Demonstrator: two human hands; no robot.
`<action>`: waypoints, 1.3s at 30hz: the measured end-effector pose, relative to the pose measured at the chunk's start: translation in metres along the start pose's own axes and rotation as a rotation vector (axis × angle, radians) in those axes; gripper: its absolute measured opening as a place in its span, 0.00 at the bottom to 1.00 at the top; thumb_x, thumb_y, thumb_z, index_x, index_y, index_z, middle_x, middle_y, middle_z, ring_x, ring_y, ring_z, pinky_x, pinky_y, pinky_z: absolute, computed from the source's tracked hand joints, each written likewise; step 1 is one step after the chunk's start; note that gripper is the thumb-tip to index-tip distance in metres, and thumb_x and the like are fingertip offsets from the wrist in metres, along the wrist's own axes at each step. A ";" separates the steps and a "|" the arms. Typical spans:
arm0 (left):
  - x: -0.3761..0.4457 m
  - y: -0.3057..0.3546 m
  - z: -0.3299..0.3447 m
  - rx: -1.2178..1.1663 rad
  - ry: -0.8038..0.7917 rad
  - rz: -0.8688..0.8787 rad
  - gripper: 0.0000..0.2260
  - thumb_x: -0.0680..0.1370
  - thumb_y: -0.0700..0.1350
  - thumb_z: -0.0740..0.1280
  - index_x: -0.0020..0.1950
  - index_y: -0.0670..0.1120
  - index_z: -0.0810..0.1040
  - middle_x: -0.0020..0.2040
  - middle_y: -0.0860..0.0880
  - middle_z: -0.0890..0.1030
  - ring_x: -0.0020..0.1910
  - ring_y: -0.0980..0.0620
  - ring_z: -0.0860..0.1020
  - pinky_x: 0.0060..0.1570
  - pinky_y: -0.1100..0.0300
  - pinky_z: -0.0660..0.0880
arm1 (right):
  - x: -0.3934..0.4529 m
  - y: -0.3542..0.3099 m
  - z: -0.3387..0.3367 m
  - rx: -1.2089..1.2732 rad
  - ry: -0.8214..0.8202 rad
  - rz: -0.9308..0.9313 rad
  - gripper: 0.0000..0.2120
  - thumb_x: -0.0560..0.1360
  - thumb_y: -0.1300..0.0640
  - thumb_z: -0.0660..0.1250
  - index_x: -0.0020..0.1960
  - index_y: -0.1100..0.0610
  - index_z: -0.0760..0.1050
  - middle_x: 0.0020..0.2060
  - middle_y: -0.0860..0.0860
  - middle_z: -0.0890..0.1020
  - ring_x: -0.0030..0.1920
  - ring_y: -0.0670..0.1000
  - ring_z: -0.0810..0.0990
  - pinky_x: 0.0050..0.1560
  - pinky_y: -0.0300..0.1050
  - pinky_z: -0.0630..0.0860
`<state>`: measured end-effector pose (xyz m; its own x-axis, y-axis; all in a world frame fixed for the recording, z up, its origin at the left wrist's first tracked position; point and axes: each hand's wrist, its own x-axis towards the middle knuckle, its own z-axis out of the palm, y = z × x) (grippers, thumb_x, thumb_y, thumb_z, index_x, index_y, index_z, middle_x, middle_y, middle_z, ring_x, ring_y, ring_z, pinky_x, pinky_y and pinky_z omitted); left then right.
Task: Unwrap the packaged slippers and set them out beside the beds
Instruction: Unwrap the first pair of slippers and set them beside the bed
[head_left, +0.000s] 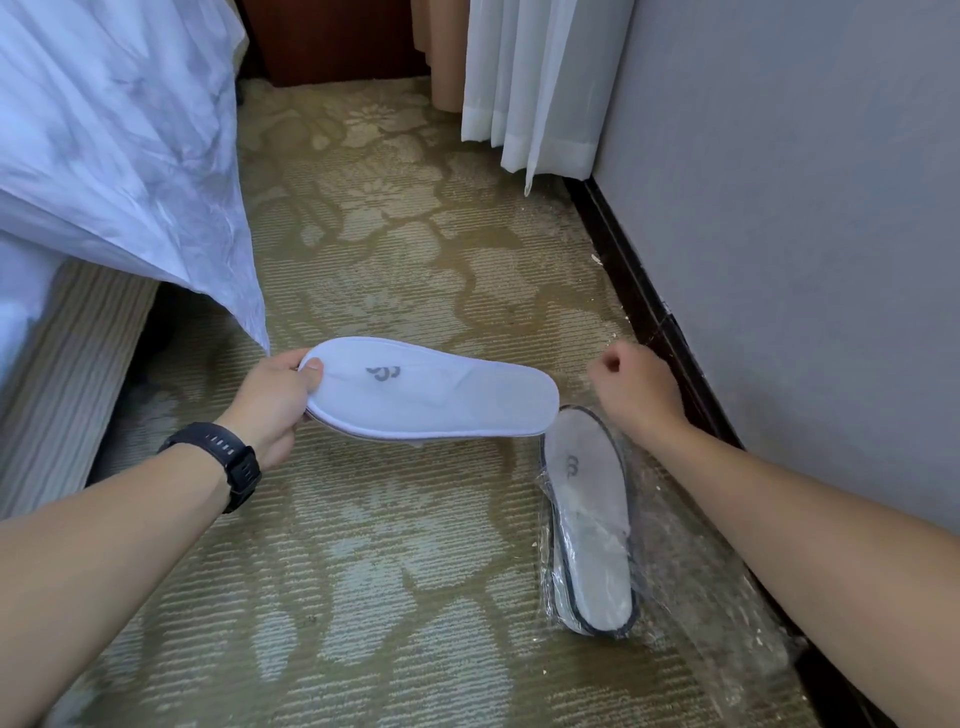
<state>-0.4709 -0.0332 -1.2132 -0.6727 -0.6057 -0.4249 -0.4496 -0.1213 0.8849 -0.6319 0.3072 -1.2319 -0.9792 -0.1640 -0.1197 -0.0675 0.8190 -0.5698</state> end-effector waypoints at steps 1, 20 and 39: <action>0.000 0.000 0.002 -0.003 -0.011 -0.004 0.12 0.89 0.41 0.59 0.66 0.43 0.80 0.50 0.47 0.85 0.37 0.55 0.83 0.30 0.66 0.75 | -0.003 -0.010 0.002 0.044 0.025 0.006 0.12 0.78 0.51 0.62 0.37 0.53 0.71 0.36 0.51 0.77 0.36 0.56 0.73 0.36 0.51 0.70; -0.036 -0.026 0.032 -0.397 -0.150 -0.273 0.09 0.86 0.35 0.60 0.59 0.35 0.79 0.49 0.41 0.91 0.46 0.47 0.90 0.41 0.51 0.87 | -0.046 -0.062 0.055 0.480 -0.634 -0.002 0.29 0.75 0.39 0.68 0.71 0.51 0.70 0.59 0.50 0.83 0.55 0.57 0.87 0.56 0.57 0.82; -0.129 -0.165 0.009 -0.628 -0.184 -0.553 0.12 0.84 0.35 0.65 0.66 0.34 0.78 0.56 0.34 0.88 0.54 0.38 0.89 0.51 0.49 0.84 | -0.095 -0.103 0.149 0.420 -0.810 0.020 0.15 0.84 0.64 0.62 0.68 0.51 0.72 0.48 0.55 0.81 0.45 0.55 0.83 0.47 0.54 0.81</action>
<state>-0.3152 0.0724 -1.3063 -0.5616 -0.2002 -0.8028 -0.3689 -0.8079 0.4595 -0.5031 0.1560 -1.2832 -0.5345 -0.6177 -0.5768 0.1792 0.5842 -0.7916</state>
